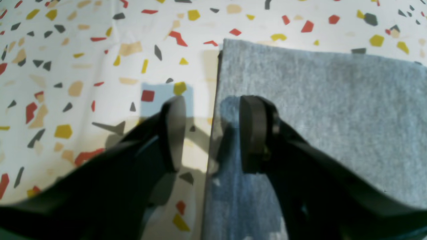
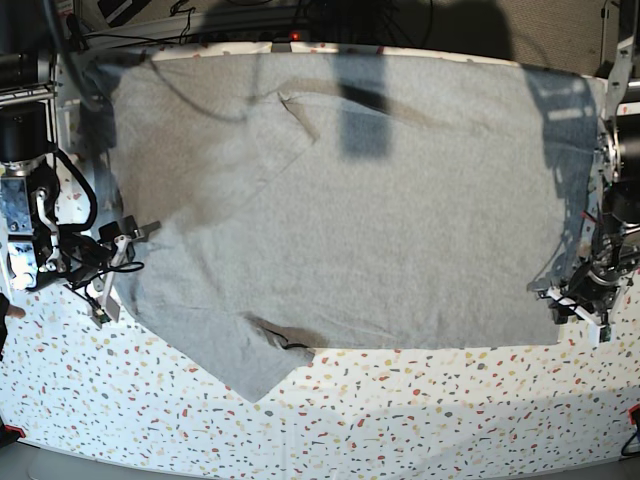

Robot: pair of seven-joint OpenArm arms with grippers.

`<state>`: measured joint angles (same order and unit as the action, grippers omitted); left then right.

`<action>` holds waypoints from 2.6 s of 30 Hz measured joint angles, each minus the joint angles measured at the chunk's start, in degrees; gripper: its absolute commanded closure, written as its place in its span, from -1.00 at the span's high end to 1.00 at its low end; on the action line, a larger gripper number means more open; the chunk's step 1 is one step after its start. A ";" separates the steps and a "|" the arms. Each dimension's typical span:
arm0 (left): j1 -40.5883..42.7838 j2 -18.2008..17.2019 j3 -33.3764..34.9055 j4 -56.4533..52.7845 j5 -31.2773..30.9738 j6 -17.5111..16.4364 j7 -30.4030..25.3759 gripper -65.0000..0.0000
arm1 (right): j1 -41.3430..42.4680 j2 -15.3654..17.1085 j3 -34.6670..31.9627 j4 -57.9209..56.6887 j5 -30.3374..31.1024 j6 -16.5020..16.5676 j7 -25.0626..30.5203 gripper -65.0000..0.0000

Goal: Fold the T-shirt properly
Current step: 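Release the corners and move both grippers to the shirt's side edges, then grasp the side edges of the shirt body with both grippers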

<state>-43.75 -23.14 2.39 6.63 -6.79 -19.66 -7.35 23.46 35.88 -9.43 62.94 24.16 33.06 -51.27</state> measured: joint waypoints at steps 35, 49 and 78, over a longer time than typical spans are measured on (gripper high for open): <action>3.74 1.73 -0.04 0.11 7.21 -3.10 -10.49 -1.00 | -0.02 0.00 0.00 0.00 -0.39 0.00 6.08 -0.24; 3.28 1.64 -0.04 0.37 6.73 -3.23 -5.49 -1.00 | 13.84 -4.07 0.04 -17.90 -10.43 0.26 17.40 0.27; 3.61 3.34 -0.09 0.37 6.58 -3.02 -5.99 -1.00 | 25.57 -8.76 -6.86 -43.47 -16.52 1.57 24.85 0.26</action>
<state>-40.14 -19.79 2.31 7.01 -0.21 -22.68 -13.34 49.04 27.11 -16.29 19.46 7.64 34.63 -26.41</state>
